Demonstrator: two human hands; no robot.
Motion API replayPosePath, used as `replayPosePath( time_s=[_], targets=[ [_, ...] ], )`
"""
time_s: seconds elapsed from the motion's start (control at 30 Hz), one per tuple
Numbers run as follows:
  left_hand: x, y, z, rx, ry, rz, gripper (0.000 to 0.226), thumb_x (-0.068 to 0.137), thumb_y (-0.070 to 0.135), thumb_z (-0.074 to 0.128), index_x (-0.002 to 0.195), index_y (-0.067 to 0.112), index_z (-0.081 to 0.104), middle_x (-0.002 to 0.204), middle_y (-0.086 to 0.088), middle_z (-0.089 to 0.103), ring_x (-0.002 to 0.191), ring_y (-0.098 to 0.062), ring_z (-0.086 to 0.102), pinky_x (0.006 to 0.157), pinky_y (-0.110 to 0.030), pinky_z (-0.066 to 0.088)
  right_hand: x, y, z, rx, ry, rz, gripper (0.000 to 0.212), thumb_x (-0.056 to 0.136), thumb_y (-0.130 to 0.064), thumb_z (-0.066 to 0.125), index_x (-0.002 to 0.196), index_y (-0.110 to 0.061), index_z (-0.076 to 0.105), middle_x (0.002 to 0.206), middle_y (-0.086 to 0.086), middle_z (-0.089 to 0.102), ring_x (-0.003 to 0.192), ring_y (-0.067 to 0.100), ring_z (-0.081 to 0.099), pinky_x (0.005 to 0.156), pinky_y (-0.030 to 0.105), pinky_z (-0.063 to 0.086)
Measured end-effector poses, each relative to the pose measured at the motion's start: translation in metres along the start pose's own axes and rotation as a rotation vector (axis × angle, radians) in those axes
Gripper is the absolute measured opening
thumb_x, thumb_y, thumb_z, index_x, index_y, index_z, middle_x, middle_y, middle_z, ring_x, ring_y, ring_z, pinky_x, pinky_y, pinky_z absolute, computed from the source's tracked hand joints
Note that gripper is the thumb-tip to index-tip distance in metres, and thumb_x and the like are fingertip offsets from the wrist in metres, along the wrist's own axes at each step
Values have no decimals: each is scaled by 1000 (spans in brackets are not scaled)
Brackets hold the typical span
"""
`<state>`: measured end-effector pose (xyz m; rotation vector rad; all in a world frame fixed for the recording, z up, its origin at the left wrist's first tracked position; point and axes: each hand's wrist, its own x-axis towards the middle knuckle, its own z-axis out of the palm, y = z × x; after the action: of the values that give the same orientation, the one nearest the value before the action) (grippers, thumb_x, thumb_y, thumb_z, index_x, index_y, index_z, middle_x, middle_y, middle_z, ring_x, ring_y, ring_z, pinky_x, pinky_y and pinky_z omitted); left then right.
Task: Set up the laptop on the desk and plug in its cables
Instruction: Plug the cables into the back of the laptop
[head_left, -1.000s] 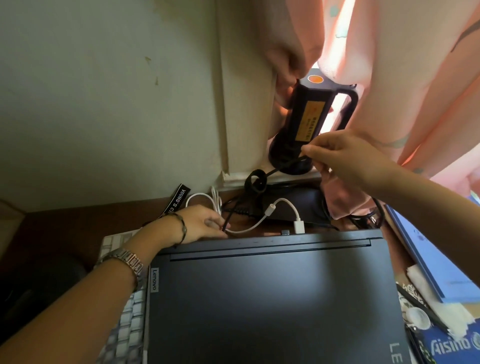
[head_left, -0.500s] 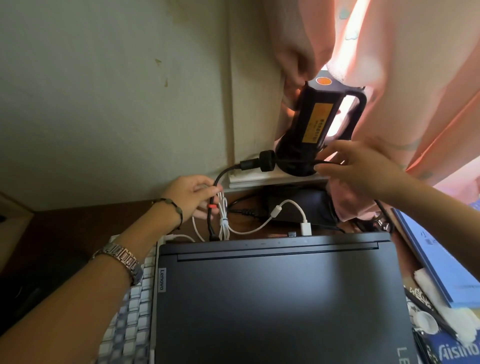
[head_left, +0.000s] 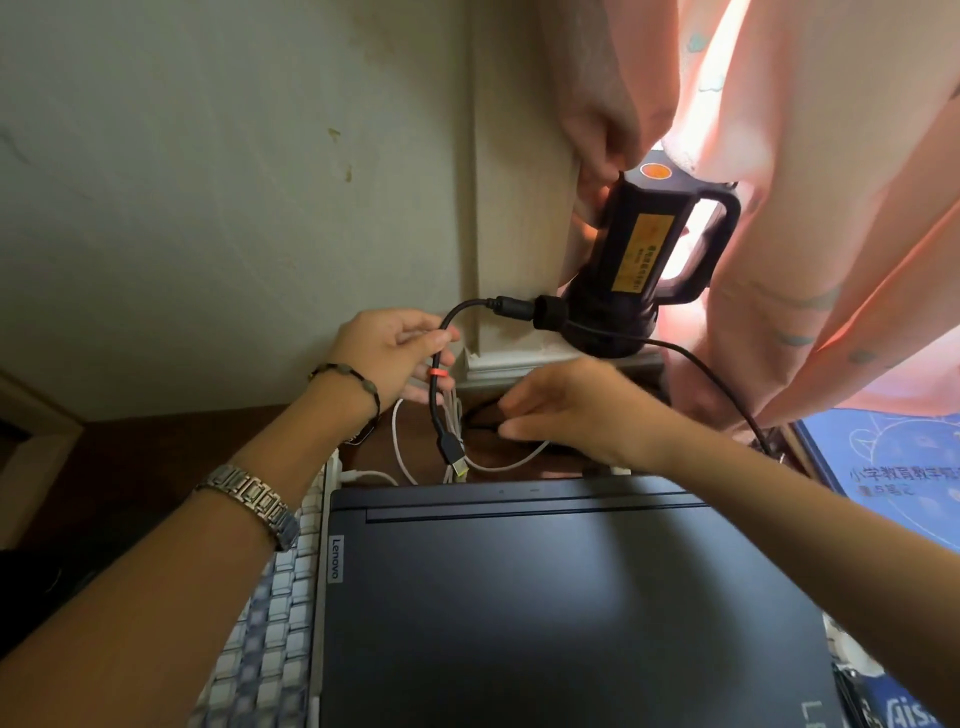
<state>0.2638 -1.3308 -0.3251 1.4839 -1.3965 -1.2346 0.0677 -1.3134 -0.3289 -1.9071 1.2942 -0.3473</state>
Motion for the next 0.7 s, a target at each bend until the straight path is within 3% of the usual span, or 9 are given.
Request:
replayPosePath(
  time_s=[0.1,0.17,0.23,0.4,0.53,0.7],
  targets=[
    [0,3,-1,-9,-1,9,15,91,8,49,94,10,63,75,-5,62,51,-8,64,55,-27,59,9,-4,21,216,-92,86,32,75,-20,75,104,-7,69,100,14,73,93,24,68,91,35,53],
    [0,3,-2,2,-5,14,15,91,10,49,94,10,64,75,-4,62,54,-10,65,58,-30,59,13,-7,27,345,-146,131,28,77,-12,72,103,-3,67,103,26,69,91,30,66,94,44,52],
    [0,4,-2,-8,-13,14,15,91,10,49,92,12,64,74,-4,62,53,-9,65,58,-31,59,17,-9,30,400,-189,143,22,80,-7,69,101,-3,67,100,27,68,84,25,64,91,41,53],
    [1,4,-2,-7,-28,30,16,91,10,49,96,10,64,75,-4,63,53,-8,65,56,-27,59,24,-11,31,474,-228,156,16,81,-9,68,97,-10,68,88,12,68,69,10,63,69,17,54],
    [0,6,-1,-8,-34,31,17,89,12,52,100,12,64,78,-3,65,55,-8,66,57,-26,59,24,-10,33,495,-232,133,14,80,-10,69,93,-14,67,72,0,66,62,6,61,66,17,53],
    [-9,6,-4,59,-11,74,31,88,19,53,119,19,55,93,3,64,73,-9,67,59,-22,58,21,-8,26,521,-243,92,11,81,-7,67,85,-17,64,75,2,66,67,9,63,74,22,55]
  ],
)
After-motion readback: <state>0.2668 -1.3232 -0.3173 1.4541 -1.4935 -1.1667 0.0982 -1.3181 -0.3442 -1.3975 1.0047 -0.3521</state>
